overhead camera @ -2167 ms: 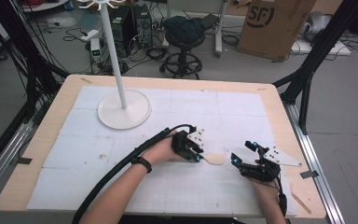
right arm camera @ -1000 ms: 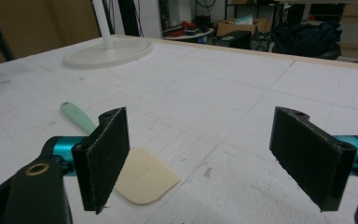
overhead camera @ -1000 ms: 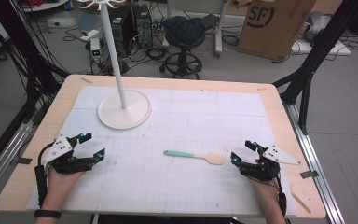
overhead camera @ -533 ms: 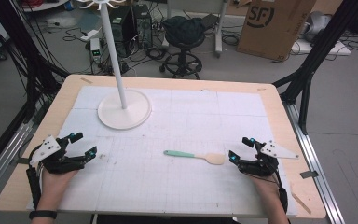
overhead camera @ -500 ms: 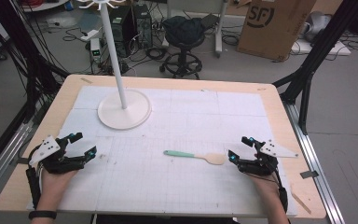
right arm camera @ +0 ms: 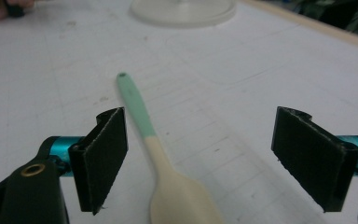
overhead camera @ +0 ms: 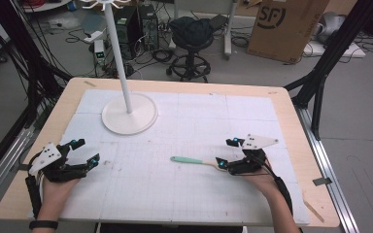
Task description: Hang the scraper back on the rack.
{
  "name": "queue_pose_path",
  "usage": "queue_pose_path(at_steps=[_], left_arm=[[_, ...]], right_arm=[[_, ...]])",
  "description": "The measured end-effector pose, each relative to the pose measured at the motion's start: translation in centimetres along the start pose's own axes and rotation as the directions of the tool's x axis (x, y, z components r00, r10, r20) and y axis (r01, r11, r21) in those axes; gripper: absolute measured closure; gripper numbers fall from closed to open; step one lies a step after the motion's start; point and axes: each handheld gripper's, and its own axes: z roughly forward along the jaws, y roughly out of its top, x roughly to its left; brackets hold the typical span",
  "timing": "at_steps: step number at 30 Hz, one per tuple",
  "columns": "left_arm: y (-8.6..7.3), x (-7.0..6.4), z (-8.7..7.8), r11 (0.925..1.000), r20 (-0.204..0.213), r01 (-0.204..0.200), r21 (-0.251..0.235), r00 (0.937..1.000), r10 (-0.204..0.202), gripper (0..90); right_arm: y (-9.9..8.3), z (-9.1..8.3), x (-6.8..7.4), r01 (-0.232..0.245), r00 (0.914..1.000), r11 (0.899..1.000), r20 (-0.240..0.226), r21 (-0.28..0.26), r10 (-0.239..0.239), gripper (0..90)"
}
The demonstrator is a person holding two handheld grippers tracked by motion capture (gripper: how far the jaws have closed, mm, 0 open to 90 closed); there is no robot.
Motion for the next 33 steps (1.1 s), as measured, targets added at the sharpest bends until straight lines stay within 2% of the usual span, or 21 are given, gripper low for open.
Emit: queue_pose_path(at_steps=[3,8,11,12,14,16,24,30,33], left_arm=[[0.0,0.0,0.0,1.0,-0.002,-0.005,0.001,1.0,0.005,17.1],[0.0,-0.1,0.0,0.9999,0.002,-0.015,0.002,0.9999,0.015,17.0],[0.0,-0.2,0.0,0.9997,0.004,-0.022,0.006,0.9997,0.022,17.0],[0.0,-0.2,0.0,0.9997,0.003,-0.022,0.006,0.9998,0.022,17.0],[0.0,-0.2,0.0,0.9997,0.002,-0.022,0.007,0.9998,0.022,17.0],[0.0,-0.2,0.1,0.9998,0.003,-0.021,0.006,0.9998,0.021,17.0],[0.0,-0.2,0.1,0.9997,0.002,-0.023,0.008,0.9997,0.023,17.1],[0.0,-0.3,0.1,0.9997,-0.002,-0.023,0.008,0.9997,0.023,17.3],[0.0,-0.3,0.1,0.9995,0.0,-0.03,0.011,0.9996,0.03,17.3]], right_arm=[[0.4,1.2,0.3,0.025,0.999,0.999,-0.038,0.038,-0.024,18.5],[0.6,2.6,0.8,0.057,0.9959,0.994,-0.076,0.097,-0.05,25.8],[0.3,3.4,0.8,0.085,0.9933,0.986,-0.09,0.146,-0.073,36.2],[0.3,3.4,0.8,0.085,0.9933,0.986,-0.09,0.146,-0.073,36.2],[0.2,3.7,0.8,0.088,0.9918,0.982,-0.106,0.169,-0.071,44.1],[0.1,3.9,0.8,0.096,0.9898,0.979,-0.121,0.181,-0.074,48.3],[0.1,4.8,1.0,0.116,0.9887,0.965,-0.12,0.236,-0.089,62.3],[0.1,4.9,0.9,0.113,0.9867,0.964,-0.141,0.24,-0.081,68.1],[0.3,5.0,1.1,0.119,0.9857,0.961,-0.147,0.252,-0.083,72.9]])
